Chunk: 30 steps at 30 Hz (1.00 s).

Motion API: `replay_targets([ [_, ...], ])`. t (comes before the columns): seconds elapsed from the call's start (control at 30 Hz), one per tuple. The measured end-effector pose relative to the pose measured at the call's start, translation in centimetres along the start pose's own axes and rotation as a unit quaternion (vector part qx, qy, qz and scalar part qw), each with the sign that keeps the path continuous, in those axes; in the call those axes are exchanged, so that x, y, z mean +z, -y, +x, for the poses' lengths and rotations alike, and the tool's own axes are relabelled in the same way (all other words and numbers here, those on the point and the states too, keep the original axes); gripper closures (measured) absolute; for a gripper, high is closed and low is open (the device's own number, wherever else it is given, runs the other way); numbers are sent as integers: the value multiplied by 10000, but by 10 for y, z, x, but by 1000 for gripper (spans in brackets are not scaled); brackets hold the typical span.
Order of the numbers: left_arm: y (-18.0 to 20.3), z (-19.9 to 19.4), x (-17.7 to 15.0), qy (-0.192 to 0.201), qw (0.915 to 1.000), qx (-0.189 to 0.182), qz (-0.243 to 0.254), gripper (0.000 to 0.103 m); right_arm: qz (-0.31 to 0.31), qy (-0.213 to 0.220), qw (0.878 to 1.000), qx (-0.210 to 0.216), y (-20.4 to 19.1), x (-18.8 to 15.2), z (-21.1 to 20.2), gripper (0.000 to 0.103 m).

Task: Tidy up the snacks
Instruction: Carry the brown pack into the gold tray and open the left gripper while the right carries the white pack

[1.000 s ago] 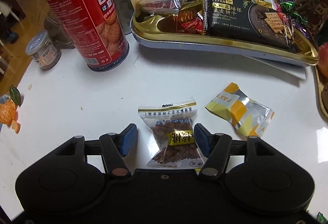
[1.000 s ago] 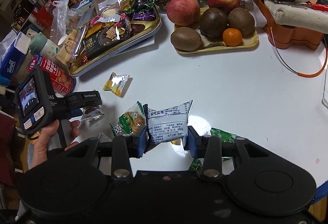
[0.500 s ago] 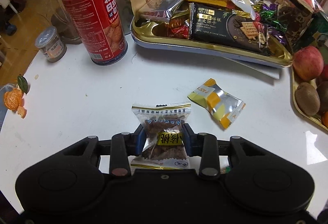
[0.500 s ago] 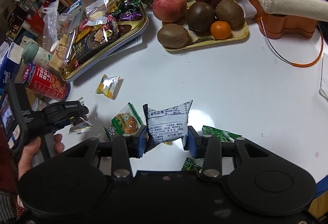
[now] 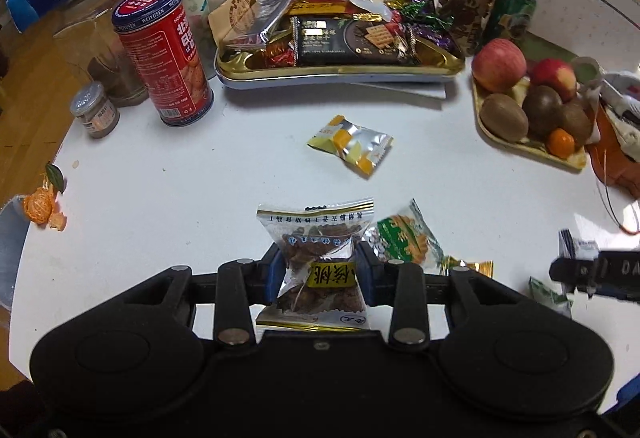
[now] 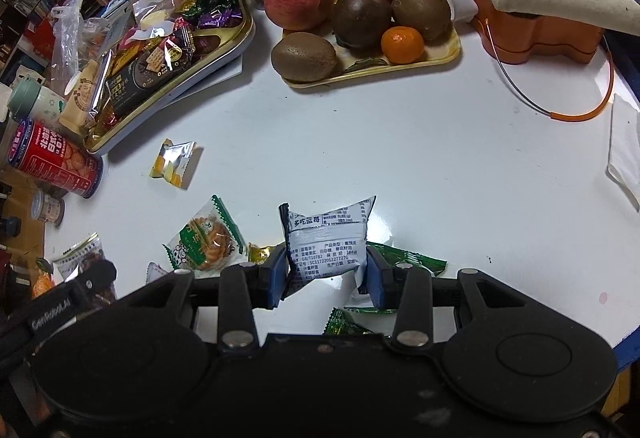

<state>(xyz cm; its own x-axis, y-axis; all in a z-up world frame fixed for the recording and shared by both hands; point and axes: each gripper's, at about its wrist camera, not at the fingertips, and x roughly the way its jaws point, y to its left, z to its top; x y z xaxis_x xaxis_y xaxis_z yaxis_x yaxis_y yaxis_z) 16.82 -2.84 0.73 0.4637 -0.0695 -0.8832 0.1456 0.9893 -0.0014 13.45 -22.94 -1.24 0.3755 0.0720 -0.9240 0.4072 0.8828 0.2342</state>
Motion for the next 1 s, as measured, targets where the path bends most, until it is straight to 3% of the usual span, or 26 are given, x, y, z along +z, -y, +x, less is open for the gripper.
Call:
replay_targets([
  [0.33, 1, -27, -67, 119, 9993, -105, 340, 58, 26, 209, 9997, 106, 6, -6, -9, 60],
  [0.5, -7, -32, -102, -58, 9978, -630, 201, 58, -8, 396, 9990, 196, 15, -14, -20, 60],
  [0.7, -3, -49, -145, 112, 9978, -526, 392, 58, -136, 810, 9966, 119, 23, -27, -36, 60],
  [0.83, 4, -64, -168, 373, 9962, -483, 622, 58, -113, 1011, 9943, 309, 32, -47, -50, 60],
  [1.0, 10, -71, -193, 404, 9951, -615, 661, 58, -5, 1138, 9911, 688, 44, -87, -64, 60],
])
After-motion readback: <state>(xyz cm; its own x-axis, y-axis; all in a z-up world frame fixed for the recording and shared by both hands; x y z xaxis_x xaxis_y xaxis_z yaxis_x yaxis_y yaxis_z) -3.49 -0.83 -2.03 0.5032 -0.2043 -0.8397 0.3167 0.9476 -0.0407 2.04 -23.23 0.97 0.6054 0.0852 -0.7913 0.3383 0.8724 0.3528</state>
